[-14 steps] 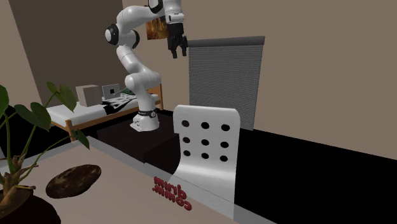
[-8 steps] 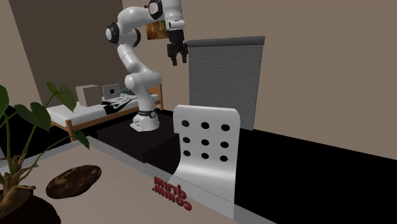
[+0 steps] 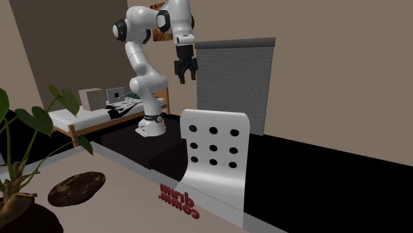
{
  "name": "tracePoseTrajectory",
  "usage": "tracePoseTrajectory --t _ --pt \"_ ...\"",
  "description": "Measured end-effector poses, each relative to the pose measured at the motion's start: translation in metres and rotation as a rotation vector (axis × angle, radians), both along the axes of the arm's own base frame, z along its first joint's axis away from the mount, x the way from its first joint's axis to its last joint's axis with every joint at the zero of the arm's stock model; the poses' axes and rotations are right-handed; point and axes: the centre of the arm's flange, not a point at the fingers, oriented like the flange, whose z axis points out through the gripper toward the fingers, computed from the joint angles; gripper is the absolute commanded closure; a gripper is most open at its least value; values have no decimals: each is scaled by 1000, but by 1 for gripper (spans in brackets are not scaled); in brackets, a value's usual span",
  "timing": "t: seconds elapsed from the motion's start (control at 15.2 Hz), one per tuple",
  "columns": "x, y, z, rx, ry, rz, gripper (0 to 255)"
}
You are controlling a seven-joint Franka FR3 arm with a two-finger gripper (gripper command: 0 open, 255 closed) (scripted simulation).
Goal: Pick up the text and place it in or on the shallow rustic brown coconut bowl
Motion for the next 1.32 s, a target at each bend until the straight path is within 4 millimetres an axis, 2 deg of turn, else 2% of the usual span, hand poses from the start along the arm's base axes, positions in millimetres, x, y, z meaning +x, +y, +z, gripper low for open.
tracePoseTrajectory --t 0.4,0.73,1.32 --pt "35 -42 -56 -15 9 -8 0" --pt "73 -82 -102 -29 16 -16 0" --pt "127 -150 -176 -53 29 -29 0"
